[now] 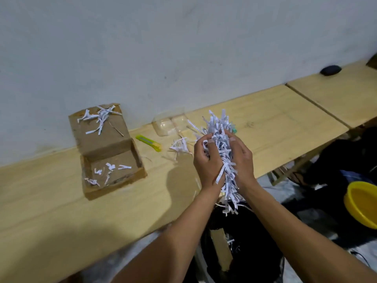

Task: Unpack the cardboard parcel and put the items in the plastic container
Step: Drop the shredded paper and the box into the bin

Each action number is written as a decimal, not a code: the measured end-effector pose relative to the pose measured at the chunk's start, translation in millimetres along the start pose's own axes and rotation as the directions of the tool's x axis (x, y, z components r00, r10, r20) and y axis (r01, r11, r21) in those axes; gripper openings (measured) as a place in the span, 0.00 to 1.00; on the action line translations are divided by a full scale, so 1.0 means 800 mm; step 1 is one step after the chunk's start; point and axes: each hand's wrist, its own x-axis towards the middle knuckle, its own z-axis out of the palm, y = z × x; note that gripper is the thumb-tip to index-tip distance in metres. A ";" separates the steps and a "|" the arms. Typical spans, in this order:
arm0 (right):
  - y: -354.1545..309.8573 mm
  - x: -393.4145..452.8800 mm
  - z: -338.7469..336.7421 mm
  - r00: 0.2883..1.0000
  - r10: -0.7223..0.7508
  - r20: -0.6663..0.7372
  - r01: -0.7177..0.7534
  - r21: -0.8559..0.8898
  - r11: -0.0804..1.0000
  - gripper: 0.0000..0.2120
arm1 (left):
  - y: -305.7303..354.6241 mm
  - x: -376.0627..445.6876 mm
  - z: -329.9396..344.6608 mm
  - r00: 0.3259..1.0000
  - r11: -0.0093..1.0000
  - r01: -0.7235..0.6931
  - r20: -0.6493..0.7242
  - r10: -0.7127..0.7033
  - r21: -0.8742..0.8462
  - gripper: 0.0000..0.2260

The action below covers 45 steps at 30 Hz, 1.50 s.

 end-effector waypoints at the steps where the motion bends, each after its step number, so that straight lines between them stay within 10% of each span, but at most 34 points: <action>1: -0.006 -0.012 -0.011 1.000 0.001 -0.010 -0.001 -0.003 1.000 0.14 | 0.002 -0.016 0.003 1.000 1.000 0.003 0.012 -0.003 -0.001 0.12; 16: 0.085 -0.155 -0.200 0.930 0.316 -0.187 -0.334 -0.071 0.940 0.14 | -0.134 -0.231 0.041 0.911 0.907 0.371 0.110 -0.397 0.198 0.08; 36: 0.359 -0.097 -0.296 0.458 0.877 -0.142 -0.887 -0.006 0.462 0.24 | -0.376 -0.205 0.000 0.517 0.398 0.770 -0.123 -0.847 0.500 0.18; 45: 0.306 -0.097 -0.294 0.536 0.835 -0.123 -0.834 -0.227 0.502 0.24 | -0.318 -0.196 -0.014 0.649 0.485 0.618 -0.053 -0.759 0.619 0.08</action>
